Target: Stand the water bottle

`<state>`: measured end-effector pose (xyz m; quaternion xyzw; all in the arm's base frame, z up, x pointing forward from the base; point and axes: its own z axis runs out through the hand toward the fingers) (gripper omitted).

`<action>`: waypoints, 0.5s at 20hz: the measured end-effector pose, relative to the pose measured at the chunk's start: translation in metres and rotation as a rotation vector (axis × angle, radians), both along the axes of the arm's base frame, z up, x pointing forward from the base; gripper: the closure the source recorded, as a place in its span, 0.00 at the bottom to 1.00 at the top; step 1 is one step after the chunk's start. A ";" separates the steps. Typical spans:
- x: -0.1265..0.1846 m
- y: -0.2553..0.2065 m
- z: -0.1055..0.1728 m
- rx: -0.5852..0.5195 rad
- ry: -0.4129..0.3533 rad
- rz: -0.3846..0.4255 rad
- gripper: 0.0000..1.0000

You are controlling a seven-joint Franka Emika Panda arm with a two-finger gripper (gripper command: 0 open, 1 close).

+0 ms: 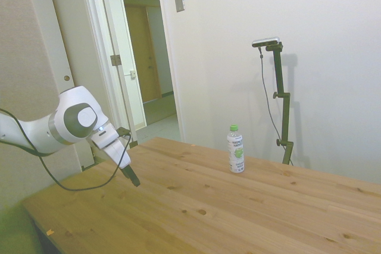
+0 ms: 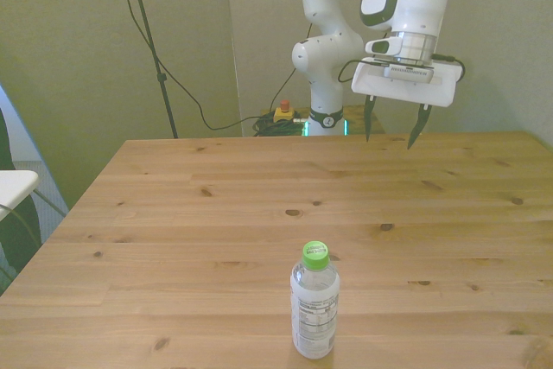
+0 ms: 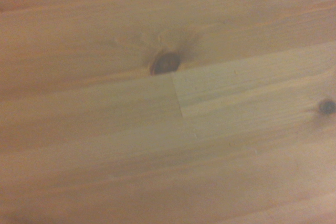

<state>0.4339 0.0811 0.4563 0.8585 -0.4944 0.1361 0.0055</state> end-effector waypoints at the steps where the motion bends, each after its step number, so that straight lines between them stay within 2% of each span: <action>1: -0.003 -0.007 0.011 0.017 0.036 0.032 0.00; 4: -0.011 -0.023 0.035 0.066 0.139 0.127 0.00; 8: -0.016 -0.032 0.044 0.106 0.278 0.247 0.00; 10: -0.016 -0.036 0.048 0.126 0.310 0.283 0.00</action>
